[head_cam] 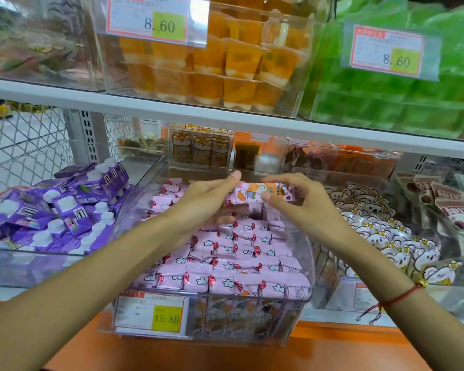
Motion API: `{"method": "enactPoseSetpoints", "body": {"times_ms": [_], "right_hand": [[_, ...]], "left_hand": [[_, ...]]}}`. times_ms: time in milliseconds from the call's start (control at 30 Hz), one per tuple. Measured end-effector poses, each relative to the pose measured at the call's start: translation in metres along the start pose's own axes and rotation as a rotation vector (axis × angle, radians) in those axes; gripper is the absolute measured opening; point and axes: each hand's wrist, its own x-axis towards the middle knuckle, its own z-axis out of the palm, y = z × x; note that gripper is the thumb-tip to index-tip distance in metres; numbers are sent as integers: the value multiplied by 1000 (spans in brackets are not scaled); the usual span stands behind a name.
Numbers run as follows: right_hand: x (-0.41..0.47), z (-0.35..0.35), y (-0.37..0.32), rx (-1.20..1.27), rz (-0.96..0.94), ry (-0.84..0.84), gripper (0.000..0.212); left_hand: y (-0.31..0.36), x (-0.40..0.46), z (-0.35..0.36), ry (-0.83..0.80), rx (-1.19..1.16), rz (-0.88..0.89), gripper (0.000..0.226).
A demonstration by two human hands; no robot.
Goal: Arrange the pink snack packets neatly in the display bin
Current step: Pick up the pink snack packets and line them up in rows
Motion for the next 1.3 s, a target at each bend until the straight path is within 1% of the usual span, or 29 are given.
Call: {"method": "enactPoseSetpoints", "body": {"times_ms": [67,100,167,200,267,333,400,500,600,667,800,867,900,967,1000,1067,1100,1167,1200,1267,1300], "right_hand": [[1,0,0,10,-7,42,23],[1,1,0,23,-11,47,24],[1,1,2,7,-21,46,27],[1,1,4,-52,-25,53,30],[0,0,9,-285,-58,92,38],[-3,-3,13,-466,-54,103,39],[-6,-5,17,-565,40,49,40],[-10,-6,20,-552,148,0,31],[-13,-9,22,-501,154,1,31],[-13,-9,23,-470,151,11,28],[-13,-10,22,-451,132,9,28],[-14,-11,22,-449,118,1,28],[-14,-11,22,-443,117,-1,30],[-15,-12,21,-438,115,-9,33],[-15,-12,21,-444,109,-21,34],[-14,-14,19,-476,91,-70,35],[-12,-15,17,-503,86,-99,34],[-9,-19,14,-558,82,-139,30],[-6,-21,12,-588,82,-145,28],[2,-23,9,-668,68,-100,24],[7,-23,8,-712,43,-63,22]], "left_hand": [[2,0,0,19,-6,0,44],[2,0,-1,28,36,40,42],[2,0,-2,54,133,174,35],[2,0,-2,87,144,240,33],[3,0,-4,189,167,339,30],[3,3,-8,247,256,395,27],[0,4,-11,233,374,431,22],[-5,5,-16,148,618,491,19],[5,12,-15,48,806,489,19],[14,21,-9,-26,877,467,23],[12,40,14,-94,1120,438,38],[2,44,21,-85,1161,384,45],[-3,45,22,-85,1169,364,41],[-11,45,19,-144,1251,341,27],[-13,44,16,-182,1294,330,28],[-14,41,10,-233,1321,306,42],[-14,40,8,-245,1325,307,45],[-17,36,5,-221,1360,351,41],[-19,34,2,-175,1350,389,37],[-24,29,-2,-69,1282,442,33],[-27,26,-5,-43,1261,460,33]]}}
